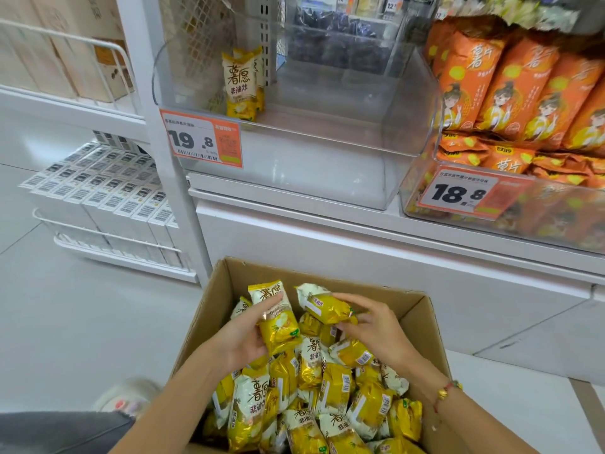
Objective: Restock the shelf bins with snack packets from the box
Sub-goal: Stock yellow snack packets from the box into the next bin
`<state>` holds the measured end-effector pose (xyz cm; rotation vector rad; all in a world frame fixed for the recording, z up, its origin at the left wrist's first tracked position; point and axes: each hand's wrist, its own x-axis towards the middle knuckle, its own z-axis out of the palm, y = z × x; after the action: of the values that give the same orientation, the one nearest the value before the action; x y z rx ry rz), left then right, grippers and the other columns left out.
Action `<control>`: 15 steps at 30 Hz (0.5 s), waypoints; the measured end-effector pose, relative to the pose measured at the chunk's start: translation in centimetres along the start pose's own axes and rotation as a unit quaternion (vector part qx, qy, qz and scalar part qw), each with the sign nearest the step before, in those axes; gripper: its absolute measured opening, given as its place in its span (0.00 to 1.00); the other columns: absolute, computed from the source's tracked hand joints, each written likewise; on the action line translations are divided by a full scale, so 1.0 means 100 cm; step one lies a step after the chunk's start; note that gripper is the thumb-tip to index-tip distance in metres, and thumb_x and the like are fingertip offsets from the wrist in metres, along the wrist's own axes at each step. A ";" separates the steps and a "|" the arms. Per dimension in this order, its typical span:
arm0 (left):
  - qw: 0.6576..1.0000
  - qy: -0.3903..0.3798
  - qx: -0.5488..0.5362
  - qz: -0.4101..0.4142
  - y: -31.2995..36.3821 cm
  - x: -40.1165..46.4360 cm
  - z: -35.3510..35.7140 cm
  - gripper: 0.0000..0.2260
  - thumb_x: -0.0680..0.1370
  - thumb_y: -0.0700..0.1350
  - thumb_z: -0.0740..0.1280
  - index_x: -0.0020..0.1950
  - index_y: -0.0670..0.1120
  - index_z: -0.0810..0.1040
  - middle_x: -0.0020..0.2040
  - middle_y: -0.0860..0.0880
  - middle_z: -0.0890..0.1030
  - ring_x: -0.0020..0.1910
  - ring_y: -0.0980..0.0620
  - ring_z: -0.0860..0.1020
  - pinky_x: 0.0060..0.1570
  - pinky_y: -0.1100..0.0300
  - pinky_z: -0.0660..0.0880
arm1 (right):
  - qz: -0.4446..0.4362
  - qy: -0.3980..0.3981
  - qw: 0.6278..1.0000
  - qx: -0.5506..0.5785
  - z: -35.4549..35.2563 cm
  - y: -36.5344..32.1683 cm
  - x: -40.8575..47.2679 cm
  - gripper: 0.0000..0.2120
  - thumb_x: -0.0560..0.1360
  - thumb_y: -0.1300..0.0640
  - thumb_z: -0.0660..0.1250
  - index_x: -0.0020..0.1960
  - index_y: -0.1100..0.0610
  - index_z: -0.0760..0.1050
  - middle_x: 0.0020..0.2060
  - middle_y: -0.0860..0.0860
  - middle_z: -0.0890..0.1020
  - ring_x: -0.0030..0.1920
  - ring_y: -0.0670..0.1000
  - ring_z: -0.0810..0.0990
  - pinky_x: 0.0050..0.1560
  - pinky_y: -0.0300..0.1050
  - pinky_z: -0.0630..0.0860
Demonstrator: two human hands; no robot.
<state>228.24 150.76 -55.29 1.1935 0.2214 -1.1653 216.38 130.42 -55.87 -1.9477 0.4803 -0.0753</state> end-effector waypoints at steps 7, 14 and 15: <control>0.993 -0.095 -0.026 0.070 0.036 -0.029 0.024 0.20 0.78 0.54 0.63 0.65 0.45 0.78 0.62 0.42 0.80 0.62 0.42 0.77 0.65 0.48 0.69 | -0.027 -0.066 0.994 0.088 -0.010 -0.066 -0.021 0.20 0.70 0.54 0.74 0.60 0.45 0.77 0.57 0.38 0.80 0.57 0.42 0.79 0.59 0.38 0.75; 0.972 -0.099 0.022 0.211 0.070 -0.075 0.039 0.19 0.75 0.49 0.62 0.62 0.44 0.79 0.58 0.41 0.82 0.57 0.43 0.80 0.53 0.53 0.79 | 0.006 -0.030 0.974 0.223 -0.005 -0.115 -0.010 0.29 0.62 0.46 0.76 0.60 0.51 0.72 0.59 0.49 0.79 0.57 0.47 0.80 0.55 0.42 0.76; 0.968 -0.095 0.042 0.228 0.075 -0.080 0.041 0.18 0.74 0.49 0.62 0.60 0.44 0.80 0.57 0.42 0.83 0.54 0.45 0.82 0.50 0.55 0.81 | 0.001 -0.049 0.969 0.242 -0.006 -0.123 -0.007 0.33 0.62 0.50 0.78 0.63 0.51 0.70 0.58 0.51 0.80 0.54 0.48 0.82 0.50 0.40 0.77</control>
<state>228.90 151.44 -43.57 1.1221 -0.2408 -0.8787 219.19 134.41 -44.51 -1.4638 0.3571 -0.0856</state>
